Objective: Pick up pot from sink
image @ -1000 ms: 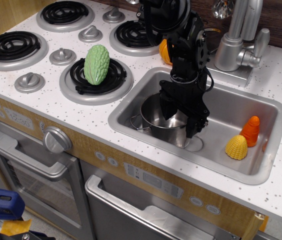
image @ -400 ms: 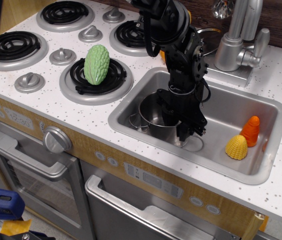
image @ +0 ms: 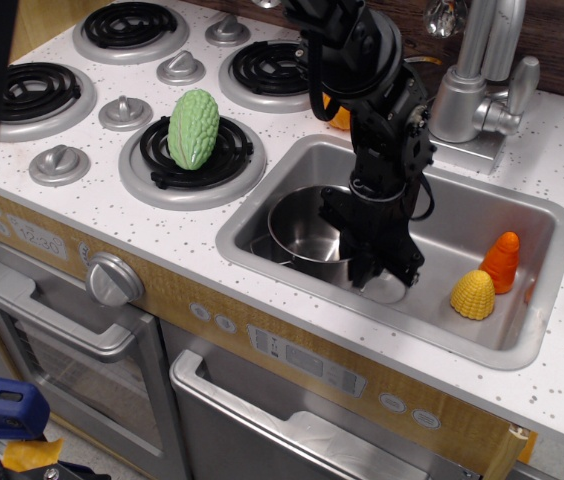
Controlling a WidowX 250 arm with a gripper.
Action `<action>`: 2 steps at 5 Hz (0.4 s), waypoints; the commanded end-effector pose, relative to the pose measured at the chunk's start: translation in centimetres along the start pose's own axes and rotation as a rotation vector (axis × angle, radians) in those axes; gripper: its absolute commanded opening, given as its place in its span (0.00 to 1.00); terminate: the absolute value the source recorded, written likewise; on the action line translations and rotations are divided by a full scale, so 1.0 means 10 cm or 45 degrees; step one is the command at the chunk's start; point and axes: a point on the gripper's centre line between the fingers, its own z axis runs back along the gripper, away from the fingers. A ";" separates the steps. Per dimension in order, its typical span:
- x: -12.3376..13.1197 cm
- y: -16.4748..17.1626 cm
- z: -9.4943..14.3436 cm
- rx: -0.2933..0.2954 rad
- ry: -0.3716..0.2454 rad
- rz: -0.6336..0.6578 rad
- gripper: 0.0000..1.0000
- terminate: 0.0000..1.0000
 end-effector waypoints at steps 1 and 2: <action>0.24 0.03 0.48 0.061 -0.136 0.002 0.00 0.00; 0.30 0.10 0.65 0.034 -0.133 -0.015 0.00 0.00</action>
